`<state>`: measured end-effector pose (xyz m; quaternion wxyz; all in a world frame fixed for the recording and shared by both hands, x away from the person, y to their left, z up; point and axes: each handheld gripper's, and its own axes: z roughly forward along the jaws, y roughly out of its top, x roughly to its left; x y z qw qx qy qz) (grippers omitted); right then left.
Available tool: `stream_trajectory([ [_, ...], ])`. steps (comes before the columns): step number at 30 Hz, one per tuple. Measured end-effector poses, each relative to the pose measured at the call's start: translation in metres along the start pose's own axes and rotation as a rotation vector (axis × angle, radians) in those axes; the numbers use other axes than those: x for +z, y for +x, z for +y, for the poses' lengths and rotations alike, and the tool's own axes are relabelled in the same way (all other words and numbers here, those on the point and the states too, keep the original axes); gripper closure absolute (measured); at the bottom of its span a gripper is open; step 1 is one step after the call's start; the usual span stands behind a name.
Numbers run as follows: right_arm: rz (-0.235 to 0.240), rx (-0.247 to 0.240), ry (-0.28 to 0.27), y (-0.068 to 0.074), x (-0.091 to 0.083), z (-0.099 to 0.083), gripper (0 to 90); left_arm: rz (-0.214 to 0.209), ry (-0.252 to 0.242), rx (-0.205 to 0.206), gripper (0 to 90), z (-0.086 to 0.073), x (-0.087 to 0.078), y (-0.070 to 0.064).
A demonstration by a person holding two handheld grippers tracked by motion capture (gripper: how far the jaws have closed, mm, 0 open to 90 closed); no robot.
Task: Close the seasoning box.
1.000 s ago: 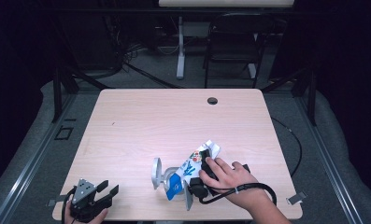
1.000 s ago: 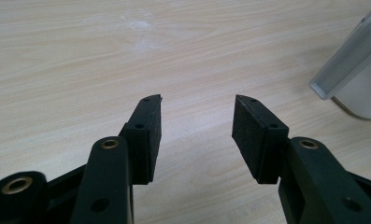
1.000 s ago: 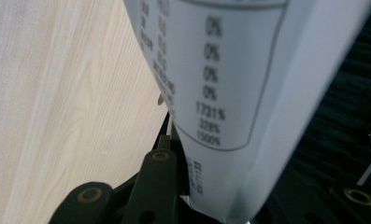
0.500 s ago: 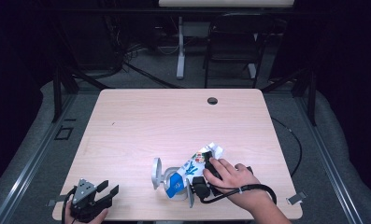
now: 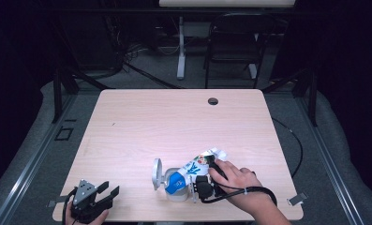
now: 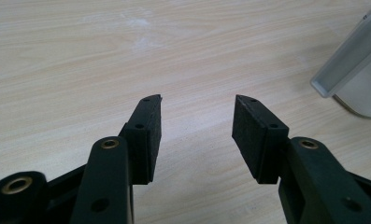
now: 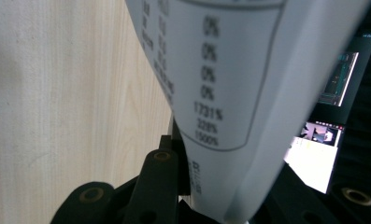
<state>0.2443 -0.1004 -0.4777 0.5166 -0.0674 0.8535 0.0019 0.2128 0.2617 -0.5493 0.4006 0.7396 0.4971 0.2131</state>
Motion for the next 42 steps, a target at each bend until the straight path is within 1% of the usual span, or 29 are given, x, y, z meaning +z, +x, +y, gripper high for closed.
stream_trajectory([
  [2, 0.007, 0.007, -0.002, 0.0011, 0.0, -0.0002, 79.2, -0.001, 0.0, -0.002, 52.9, -0.0001, 0.0002, 0.0],
  [4, 0.012, 0.027, -0.026, 0.0027, 0.0014, -0.0009, 79.2, -0.001, 0.004, -0.002, 52.9, -0.0003, 0.0003, 0.0001],
  [5, 0.014, 0.028, -0.021, 0.0027, 0.0008, -0.0008, 79.2, -0.004, 0.004, -0.004, 52.9, -0.0004, 0.0004, 0.0001],
  [6, 0.018, 0.043, -0.031, 0.0036, 0.0016, -0.0013, 79.2, -0.006, 0.002, -0.005, 52.9, -0.0004, 0.0005, 0.0001],
  [7, 0.029, 0.054, -0.018, 0.0038, 0.0007, -0.0012, 79.2, -0.006, 0.002, -0.005, 52.8, -0.0003, 0.0005, 0.0],
  [8, 0.036, 0.08, -0.031, 0.005, 0.0015, -0.0017, 79.2, -0.008, 0.0, -0.006, 52.8, -0.0004, 0.0007, 0.0],
  [10, 0.032, 0.083, -0.032, 0.0046, 0.0004, -0.002, 79.3, -0.006, 0.004, -0.005, 52.8, -0.0008, 0.0006, 0.0003],
  [11, 0.035, 0.098, -0.034, 0.0051, -0.0001, -0.0021, 79.3, -0.005, 0.002, -0.007, 52.8, -0.0011, 0.0008, 0.0006],
  [12, 0.043, 0.13, -0.065, 0.0069, 0.0017, -0.0029, 79.3, -0.004, 0.007, -0.008, 52.8, -0.0012, 0.0005, 0.0012],
  [16, 0.058, 0.165, -0.08, 0.0082, 0.0023, -0.0029, 79.5, -0.007, 0.004, -0.013, 52.8, -0.0015, 0.0008, 0.0018],
  [17, 0.064, 0.163, -0.068, 0.0068, 0.001, -0.0026, 79.5, -0.008, 0.003, -0.013, 52.8, -0.0015, 0.0008, 0.0016],
  [18, 0.067, 0.174, -0.078, 0.0068, 0.0014, -0.0029, 79.5, -0.006, 0.004, -0.011, 52.8, -0.0014, 0.0009, 0.0014],
  [19, 0.069, 0.197, -0.096, 0.0081, 0.0027, -0.0032, 79.5, -0.005, 0.004, -0.012, 52.8, -0.0015, 0.0012, 0.0011],
  [21, 0.074, 0.214, -0.102, 0.0084, 0.0029, -0.0034, 79.5, -0.007, 0.005, -0.013, 52.8, -0.0015, 0.0013, 0.0012],
  [23, 0.077, 0.212, -0.088, 0.0073, 0.0016, -0.0035, 79.6, -0.008, 0.004, -0.014, 52.8, -0.0016, 0.0011, 0.0017],
  [25, 0.084, 0.246, -0.117, 0.0089, 0.003, -0.0044, 79.6, -0.008, 0.004, -0.017, 52.8, -0.0017, 0.001, 0.0019],
  [28, 0.091, 0.258, -0.119, 0.0088, 0.0024, -0.0051, 79.6, -0.008, 0.007, -0.017, 52.7, -0.0019, 0.0012, 0.0019],
  [29, 0.093, 0.253, -0.111, 0.0078, 0.0012, -0.0052, 79.6, -0.008, 0.006, -0.018, 52.7, -0.0018, 0.0013, 0.0018],
  [32, 0.098, 0.287, -0.137, 0.0089, 0.0025, -0.006, 79.7, -0.008, 0.006, -0.018, 52.7, -0.0017, 0.0015, 0.0018],
  [34, 0.1, 0.284, -0.126, 0.0076, 0.0013, -0.0064, 79.7, -0.007, 0.006, -0.017, 52.7, -0.0018, 0.0015, 0.0017],
  [36, 0.101, 0.305, -0.142, 0.0083, 0.0016, -0.0065, 79.8, -0.008, 0.005, -0.017, 52.7, -0.0017, 0.0013, 0.0018],
  [39, 0.101, 0.318, -0.147, 0.0085, 0.0008, -0.0062, 79.9, -0.006, 0.005, -0.017, 52.6, -0.0016, 0.0008, 0.0019],
  [40, 0.104, 0.331, -0.156, 0.0092, 0.0009, -0.0057, 80.1, -0.006, 0.005, -0.017, 52.6, -0.0015, 0.0007, 0.0019],
  [42, 0.106, 0.341, -0.16, 0.0102, 0.001, -0.0051, 80.3, -0.005, 0.001, -0.017, 52.6, -0.0016, 0.0007, 0.0018],
])
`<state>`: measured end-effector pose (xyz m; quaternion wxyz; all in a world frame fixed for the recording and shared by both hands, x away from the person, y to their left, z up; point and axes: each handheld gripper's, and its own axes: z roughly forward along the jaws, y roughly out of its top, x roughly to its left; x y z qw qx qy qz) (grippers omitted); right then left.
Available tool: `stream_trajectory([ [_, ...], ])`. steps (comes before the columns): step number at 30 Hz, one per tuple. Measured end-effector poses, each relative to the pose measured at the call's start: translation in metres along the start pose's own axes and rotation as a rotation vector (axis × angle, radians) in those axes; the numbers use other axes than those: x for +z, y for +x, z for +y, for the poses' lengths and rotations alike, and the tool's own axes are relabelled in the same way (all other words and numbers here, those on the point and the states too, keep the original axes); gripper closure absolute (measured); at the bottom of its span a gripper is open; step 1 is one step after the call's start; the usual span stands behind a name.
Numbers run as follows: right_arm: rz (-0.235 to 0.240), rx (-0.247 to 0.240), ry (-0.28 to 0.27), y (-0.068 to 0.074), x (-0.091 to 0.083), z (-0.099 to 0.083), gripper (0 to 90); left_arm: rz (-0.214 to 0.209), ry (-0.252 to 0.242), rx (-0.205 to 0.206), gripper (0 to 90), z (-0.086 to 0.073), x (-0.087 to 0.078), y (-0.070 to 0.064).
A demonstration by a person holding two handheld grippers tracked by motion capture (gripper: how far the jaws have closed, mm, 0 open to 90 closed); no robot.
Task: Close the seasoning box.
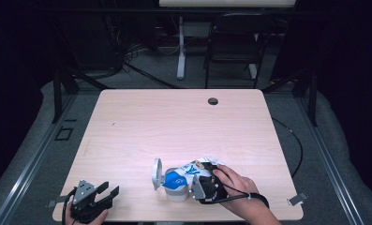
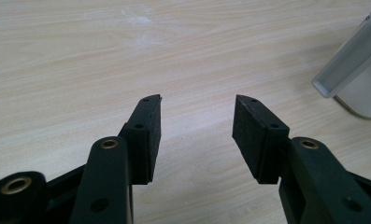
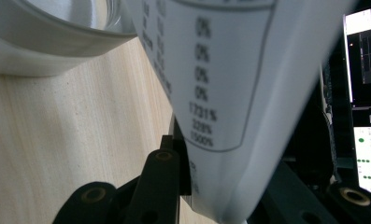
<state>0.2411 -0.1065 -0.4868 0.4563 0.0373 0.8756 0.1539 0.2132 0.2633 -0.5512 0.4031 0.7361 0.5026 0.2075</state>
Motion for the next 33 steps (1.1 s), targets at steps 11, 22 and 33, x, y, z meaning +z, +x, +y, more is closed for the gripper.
stream_trajectory([
  [11, 0.006, 0.069, -0.02, 0.001, -0.002, -0.003, 80.7, 0.0, -0.002, 0.002, 52.6, 0.001, -0.001, 0.0],
  [22, 0.02, 0.201, -0.064, -0.002, -0.004, -0.01, 81.1, -0.002, 0.002, 0.008, 52.6, 0.0, 0.0, -0.002],
  [33, 0.045, 0.333, -0.086, 0.0, -0.006, -0.02, 81.5, -0.001, 0.002, 0.007, 52.6, 0.0, 0.001, -0.002],
])
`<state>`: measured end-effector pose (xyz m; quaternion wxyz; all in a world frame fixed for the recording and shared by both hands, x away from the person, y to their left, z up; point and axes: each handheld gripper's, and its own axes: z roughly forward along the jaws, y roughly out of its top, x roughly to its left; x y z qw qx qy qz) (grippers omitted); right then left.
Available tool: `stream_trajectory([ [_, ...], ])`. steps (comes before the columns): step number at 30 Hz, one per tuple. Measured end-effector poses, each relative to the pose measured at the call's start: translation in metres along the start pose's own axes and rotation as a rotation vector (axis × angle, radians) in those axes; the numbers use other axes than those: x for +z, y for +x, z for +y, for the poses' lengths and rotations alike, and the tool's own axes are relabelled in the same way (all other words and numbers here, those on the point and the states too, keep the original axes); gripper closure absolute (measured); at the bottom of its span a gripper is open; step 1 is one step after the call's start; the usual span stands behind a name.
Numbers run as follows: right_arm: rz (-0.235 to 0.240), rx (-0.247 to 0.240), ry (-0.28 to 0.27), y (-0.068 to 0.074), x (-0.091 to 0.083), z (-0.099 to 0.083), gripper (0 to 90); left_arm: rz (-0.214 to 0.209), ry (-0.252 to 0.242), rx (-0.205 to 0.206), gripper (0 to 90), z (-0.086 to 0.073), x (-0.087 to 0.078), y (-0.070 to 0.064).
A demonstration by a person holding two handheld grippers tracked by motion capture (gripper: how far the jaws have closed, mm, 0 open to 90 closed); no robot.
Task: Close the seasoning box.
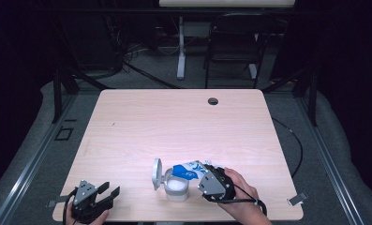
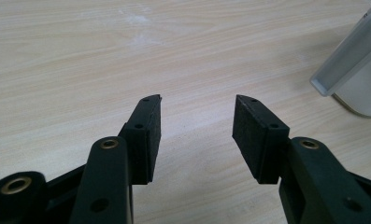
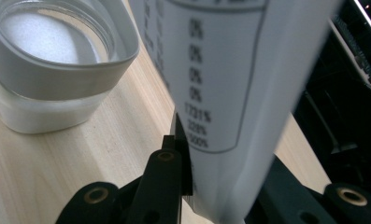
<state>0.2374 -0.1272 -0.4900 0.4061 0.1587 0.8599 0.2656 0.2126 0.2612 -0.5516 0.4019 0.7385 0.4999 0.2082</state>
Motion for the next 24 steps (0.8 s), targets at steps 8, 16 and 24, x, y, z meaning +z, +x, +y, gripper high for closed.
stream_trajectory([
  [8, 0.051, 0.128, -0.047, 0.0, 0.001, -0.009, 81.7, 0.002, 0.004, -0.001, 52.5, 0.0, 0.001, -0.001],
  [16, 0.092, 0.284, -0.1, -0.006, 0.0, -0.016, 82.2, 0.003, 0.007, 0.003, 52.5, -0.001, 0.001, -0.001],
  [24, 0.146, 0.387, -0.144, -0.002, 0.0, -0.023, 82.2, 0.0, 0.006, -0.001, 52.5, -0.001, 0.0, 0.0],
])
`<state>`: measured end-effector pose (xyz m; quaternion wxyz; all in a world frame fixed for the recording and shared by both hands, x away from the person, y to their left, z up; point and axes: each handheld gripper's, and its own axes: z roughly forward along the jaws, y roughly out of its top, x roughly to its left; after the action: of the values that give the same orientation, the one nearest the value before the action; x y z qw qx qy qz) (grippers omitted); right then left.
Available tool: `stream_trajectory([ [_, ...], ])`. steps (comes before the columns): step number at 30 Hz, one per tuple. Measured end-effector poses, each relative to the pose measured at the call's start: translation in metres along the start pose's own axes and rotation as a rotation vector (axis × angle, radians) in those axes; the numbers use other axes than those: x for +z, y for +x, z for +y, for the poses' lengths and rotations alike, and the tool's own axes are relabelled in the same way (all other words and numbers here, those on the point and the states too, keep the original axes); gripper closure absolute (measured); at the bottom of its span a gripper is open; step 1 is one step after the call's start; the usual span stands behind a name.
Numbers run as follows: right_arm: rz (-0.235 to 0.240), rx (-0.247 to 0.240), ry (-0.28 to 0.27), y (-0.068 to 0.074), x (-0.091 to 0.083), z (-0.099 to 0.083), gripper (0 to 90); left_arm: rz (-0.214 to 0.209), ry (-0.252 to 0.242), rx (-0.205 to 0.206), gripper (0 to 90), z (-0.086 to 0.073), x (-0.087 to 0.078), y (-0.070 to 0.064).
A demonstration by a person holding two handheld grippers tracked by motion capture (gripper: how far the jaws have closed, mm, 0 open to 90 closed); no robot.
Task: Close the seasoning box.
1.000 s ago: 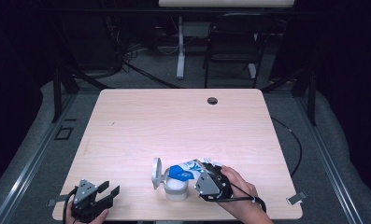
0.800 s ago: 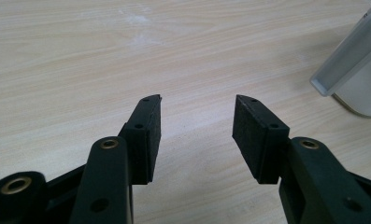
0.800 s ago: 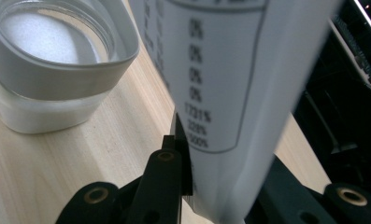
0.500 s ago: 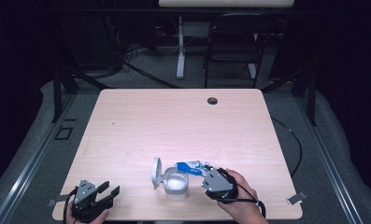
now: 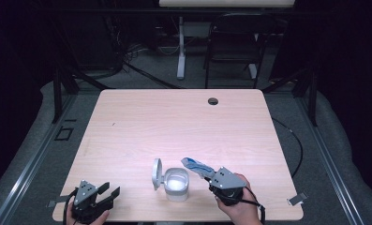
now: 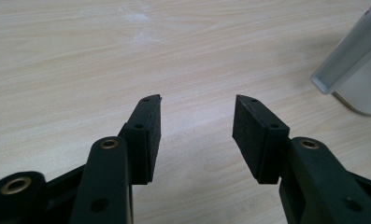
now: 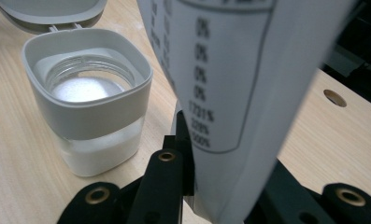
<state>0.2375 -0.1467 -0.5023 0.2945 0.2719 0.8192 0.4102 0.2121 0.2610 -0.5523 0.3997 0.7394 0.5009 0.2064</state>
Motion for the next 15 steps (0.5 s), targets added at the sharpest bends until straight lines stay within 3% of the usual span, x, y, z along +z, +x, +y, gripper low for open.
stream_trajectory([
  [6, 0.018, 0.055, -0.013, -0.004, -0.002, -0.006, 82.2, 0.002, -0.003, 0.002, 52.5, 0.0, 0.0, 0.0],
  [15, -0.025, 0.123, -0.052, -0.012, -0.009, -0.015, 82.2, -0.001, -0.005, 0.001, 52.4, 0.0, -0.001, 0.0],
])
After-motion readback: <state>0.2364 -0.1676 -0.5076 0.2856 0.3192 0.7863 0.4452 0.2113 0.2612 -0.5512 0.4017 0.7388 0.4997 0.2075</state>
